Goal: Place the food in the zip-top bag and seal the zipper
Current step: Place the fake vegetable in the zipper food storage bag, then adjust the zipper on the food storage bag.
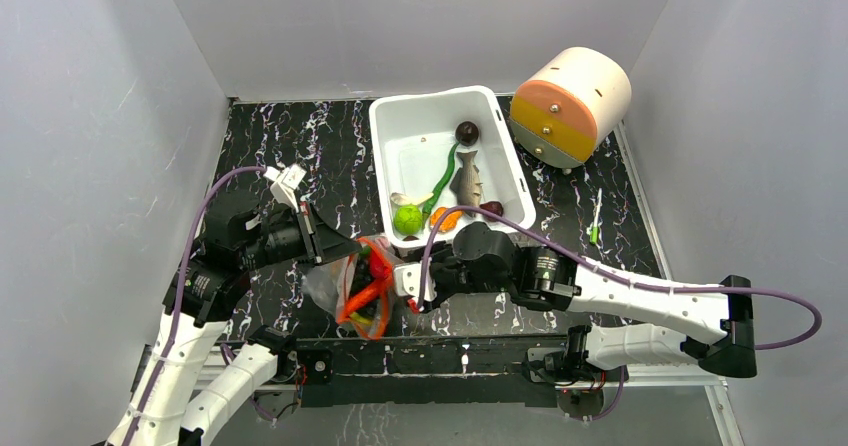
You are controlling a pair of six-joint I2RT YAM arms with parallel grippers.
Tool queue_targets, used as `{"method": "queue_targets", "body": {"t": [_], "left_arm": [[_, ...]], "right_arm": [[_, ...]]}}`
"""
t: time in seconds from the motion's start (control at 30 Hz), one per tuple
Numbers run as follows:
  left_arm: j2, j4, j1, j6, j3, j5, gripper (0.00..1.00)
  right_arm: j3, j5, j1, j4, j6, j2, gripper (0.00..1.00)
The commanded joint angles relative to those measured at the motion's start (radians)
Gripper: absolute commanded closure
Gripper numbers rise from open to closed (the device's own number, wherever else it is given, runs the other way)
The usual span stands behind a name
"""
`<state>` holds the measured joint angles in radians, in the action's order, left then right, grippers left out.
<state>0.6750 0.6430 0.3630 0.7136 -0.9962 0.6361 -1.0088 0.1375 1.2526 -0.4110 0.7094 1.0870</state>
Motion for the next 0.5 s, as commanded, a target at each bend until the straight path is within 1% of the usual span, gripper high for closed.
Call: {"method": "queue_targets", "body": {"t": [0.0,0.13,0.4,0.47], "left_arm": [[-0.015,-0.050,0.002,0.024,-0.033,0.041,1.00],[-0.010,-0.054,0.002,0.023,-0.036,0.045,1.00],[-0.013,-0.067,0.002,0.025,-0.029,0.046,1.00],[-0.015,-0.072,0.003,0.028,-0.025,0.045,1.00]], "right_arm": [[0.028,-0.064,-0.001,0.134,0.029,-0.004,0.57],[0.039,-0.055,-0.001,0.163,0.019,0.017,0.60],[0.057,-0.038,-0.001,0.223,-0.002,0.029,0.60],[0.057,-0.039,-0.001,0.234,-0.005,0.036,0.62]]}}
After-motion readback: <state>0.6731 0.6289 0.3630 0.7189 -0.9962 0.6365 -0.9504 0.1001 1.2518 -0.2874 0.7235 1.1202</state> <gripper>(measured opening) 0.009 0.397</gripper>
